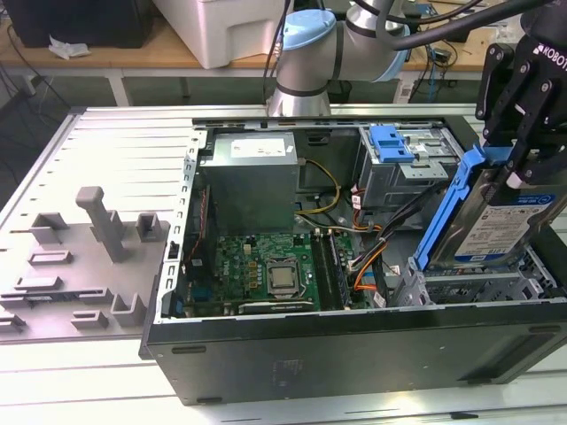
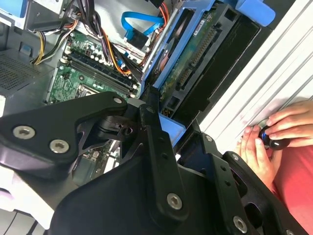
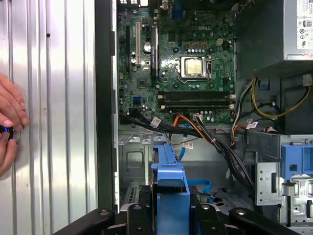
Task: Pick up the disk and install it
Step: 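Insert the disk into the insertion slot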
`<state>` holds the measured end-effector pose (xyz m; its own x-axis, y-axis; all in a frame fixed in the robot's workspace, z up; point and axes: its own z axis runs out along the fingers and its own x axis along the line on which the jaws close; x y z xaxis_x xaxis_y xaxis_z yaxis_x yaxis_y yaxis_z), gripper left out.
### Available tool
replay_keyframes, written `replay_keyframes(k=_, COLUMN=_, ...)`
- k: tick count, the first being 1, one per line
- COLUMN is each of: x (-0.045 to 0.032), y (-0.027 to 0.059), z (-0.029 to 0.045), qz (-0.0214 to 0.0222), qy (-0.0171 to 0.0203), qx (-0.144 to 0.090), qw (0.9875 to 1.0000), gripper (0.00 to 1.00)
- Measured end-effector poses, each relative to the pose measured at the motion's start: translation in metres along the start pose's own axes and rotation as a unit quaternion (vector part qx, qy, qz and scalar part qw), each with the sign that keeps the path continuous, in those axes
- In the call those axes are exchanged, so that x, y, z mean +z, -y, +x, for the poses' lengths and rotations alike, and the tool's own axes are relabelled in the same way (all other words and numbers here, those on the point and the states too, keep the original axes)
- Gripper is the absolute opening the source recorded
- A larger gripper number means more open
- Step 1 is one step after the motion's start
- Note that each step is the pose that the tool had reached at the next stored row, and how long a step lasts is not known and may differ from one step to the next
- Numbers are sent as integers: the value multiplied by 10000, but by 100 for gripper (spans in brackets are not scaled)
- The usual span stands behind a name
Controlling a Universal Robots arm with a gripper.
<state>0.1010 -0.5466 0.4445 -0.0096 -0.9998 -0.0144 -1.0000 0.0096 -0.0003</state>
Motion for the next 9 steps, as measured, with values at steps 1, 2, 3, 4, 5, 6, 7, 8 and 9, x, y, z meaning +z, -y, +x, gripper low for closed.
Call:
replay_keyframes(k=1, x=0, y=0, z=0, qz=0, qy=0, qx=4, qw=10000, gripper=36)
replay_keyframes(k=2, x=0, y=-1, z=0, qz=0, qy=0, qx=6, qw=10000, gripper=36)
replay_keyframes(k=3, x=1, y=-1, z=0, qz=0, qy=0, qx=6, qw=10000, gripper=36)
replay_keyframes(k=4, x=1, y=-1, z=0, qz=0, qy=0, qx=7, qw=10000, gripper=36)
replay_keyframes(k=5, x=3, y=-1, z=0, qz=0, qy=0, qx=8, qw=10000, gripper=36)
replay_keyframes(k=6, x=6, y=-1, z=0, qz=0, qy=0, qx=8, qw=10000, gripper=36)
replay_keyframes(k=7, x=12, y=-1, z=0, qz=-1, qy=0, qx=9, qw=10000, gripper=36)
replay_keyframes(k=8, x=16, y=-1, z=1, qz=-1, qy=0, qx=9, qw=10000, gripper=36)
replay_keyframes(k=9, x=25, y=0, z=0, qz=1, qy=4, qx=9, qw=10000, gripper=36)
